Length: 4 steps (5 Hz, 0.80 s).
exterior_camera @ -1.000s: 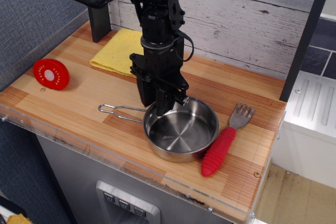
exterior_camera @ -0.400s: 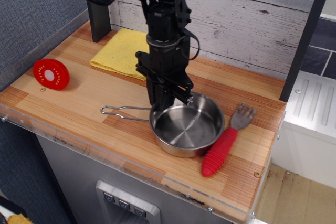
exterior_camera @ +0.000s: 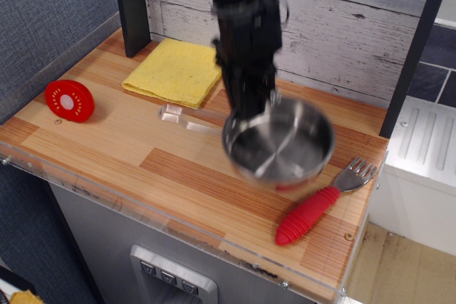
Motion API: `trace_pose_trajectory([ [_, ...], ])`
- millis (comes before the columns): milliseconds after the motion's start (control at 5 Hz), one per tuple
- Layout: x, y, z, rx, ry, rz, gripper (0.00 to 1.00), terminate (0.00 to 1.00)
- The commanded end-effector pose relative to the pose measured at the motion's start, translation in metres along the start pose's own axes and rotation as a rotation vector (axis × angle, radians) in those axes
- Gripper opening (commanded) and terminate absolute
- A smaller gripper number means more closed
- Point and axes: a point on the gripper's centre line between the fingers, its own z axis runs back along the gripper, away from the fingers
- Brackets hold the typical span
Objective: Place the pot on the cloth.
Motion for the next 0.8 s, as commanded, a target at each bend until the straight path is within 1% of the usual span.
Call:
trace_pose_trajectory([
  [0,-0.005,0.006,0.094,0.082,-0.1,0.105,0.0,0.0],
  [200,-0.018,0.029,0.125,0.081,-0.124,0.269,0.0,0.0],
  [400,-0.026,0.062,0.136,0.163,-0.145,0.376,0.0,0.0],
  [600,-0.035,0.092,0.134,0.249,-0.129,0.441,0.0,0.0],
])
